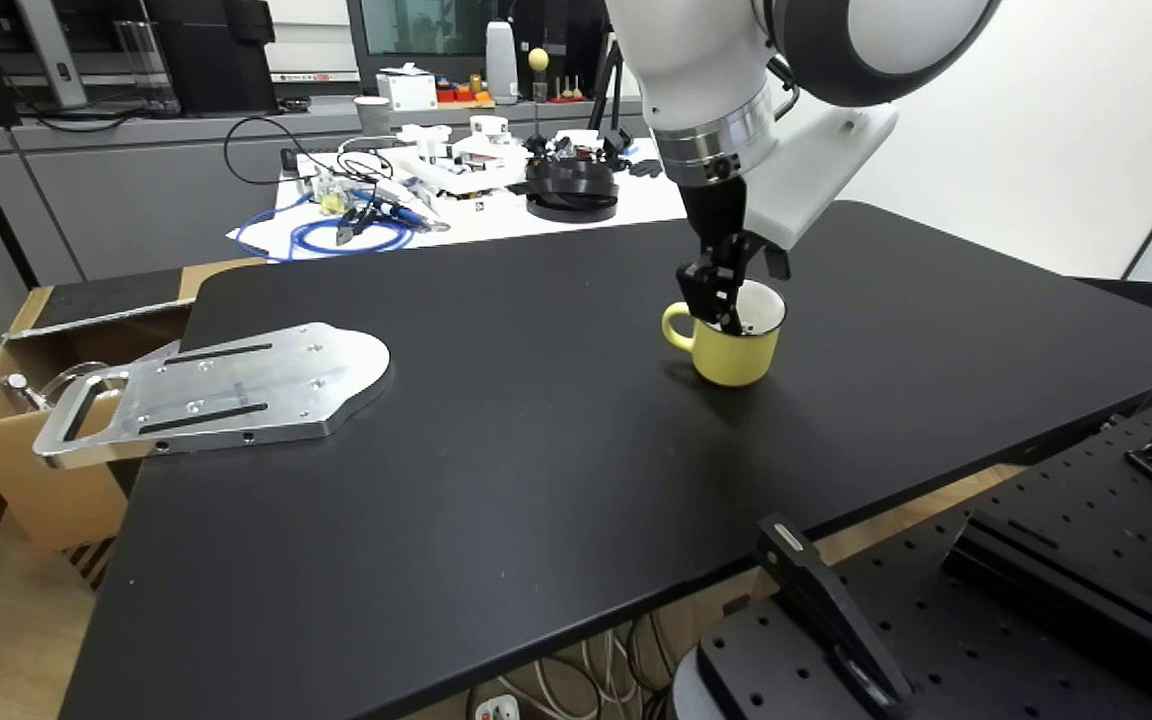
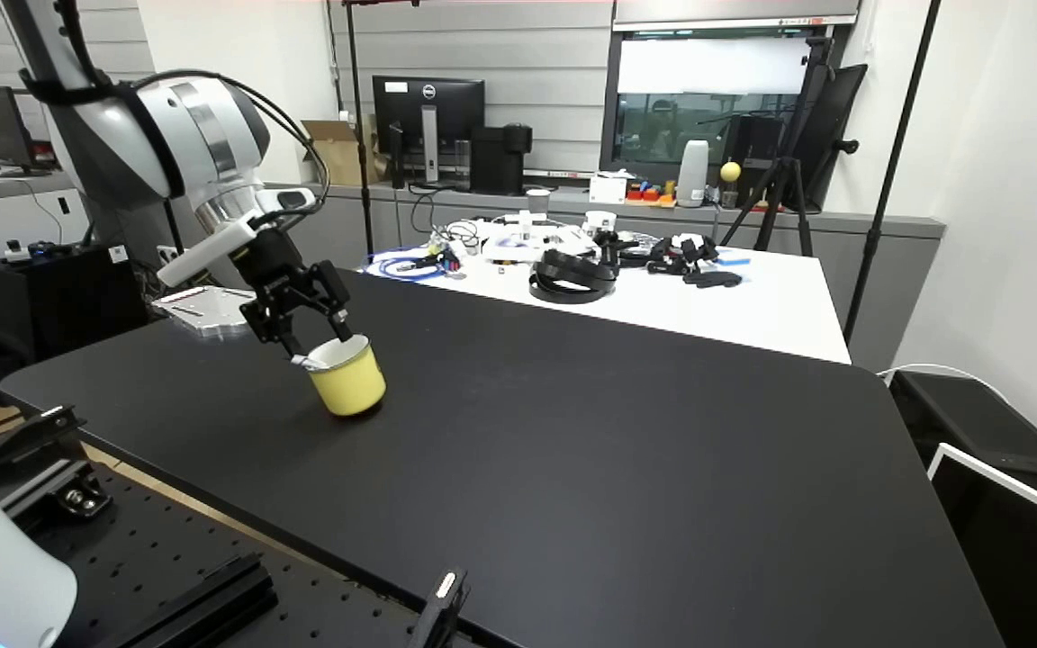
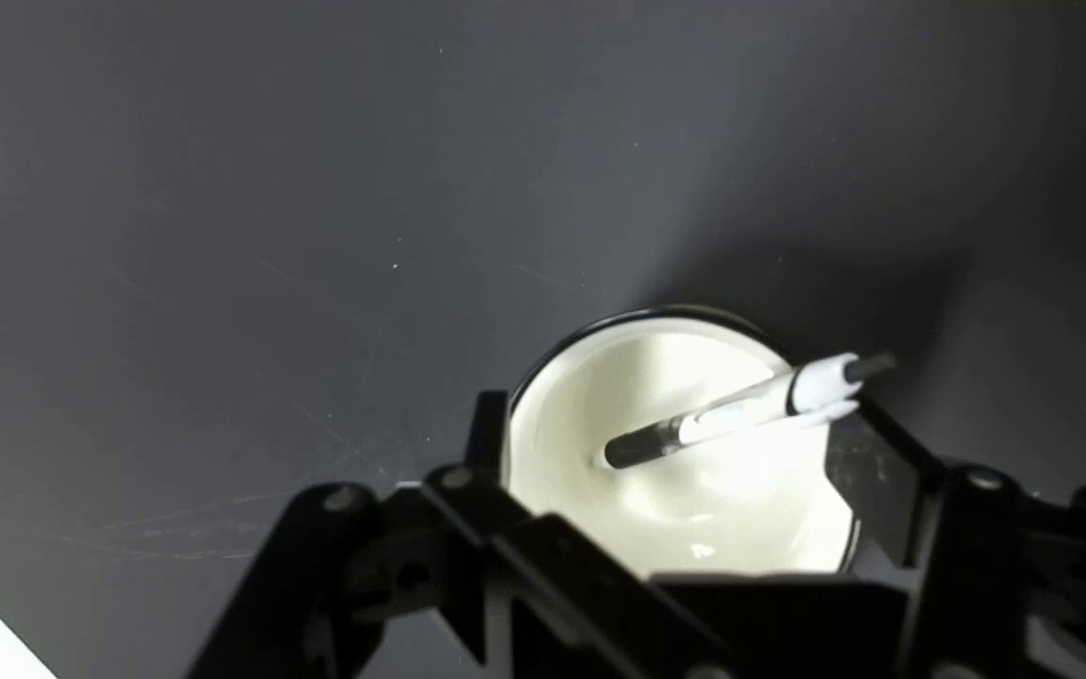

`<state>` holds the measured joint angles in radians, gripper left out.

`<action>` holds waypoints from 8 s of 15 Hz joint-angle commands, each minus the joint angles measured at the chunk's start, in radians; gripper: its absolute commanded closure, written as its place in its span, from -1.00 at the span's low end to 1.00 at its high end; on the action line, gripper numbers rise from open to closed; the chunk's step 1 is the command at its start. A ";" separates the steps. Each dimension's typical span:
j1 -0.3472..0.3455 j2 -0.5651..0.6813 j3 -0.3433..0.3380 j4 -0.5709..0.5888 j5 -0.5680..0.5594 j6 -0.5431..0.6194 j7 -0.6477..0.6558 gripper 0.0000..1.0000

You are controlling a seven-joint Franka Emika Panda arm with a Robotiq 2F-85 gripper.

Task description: Take the pen out of the yellow mug

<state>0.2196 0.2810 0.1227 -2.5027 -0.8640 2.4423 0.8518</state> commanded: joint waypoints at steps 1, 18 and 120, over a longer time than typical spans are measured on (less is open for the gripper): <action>0.011 -0.009 -0.003 -0.009 0.037 -0.014 -0.012 -1.00; 0.022 -0.021 -0.036 -0.019 -0.139 0.112 0.090 -1.00; -0.555 0.396 -0.288 0.454 0.913 0.156 -1.116 -0.03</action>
<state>-0.3404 0.6834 -0.1652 -2.0441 0.0762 2.5878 -0.3129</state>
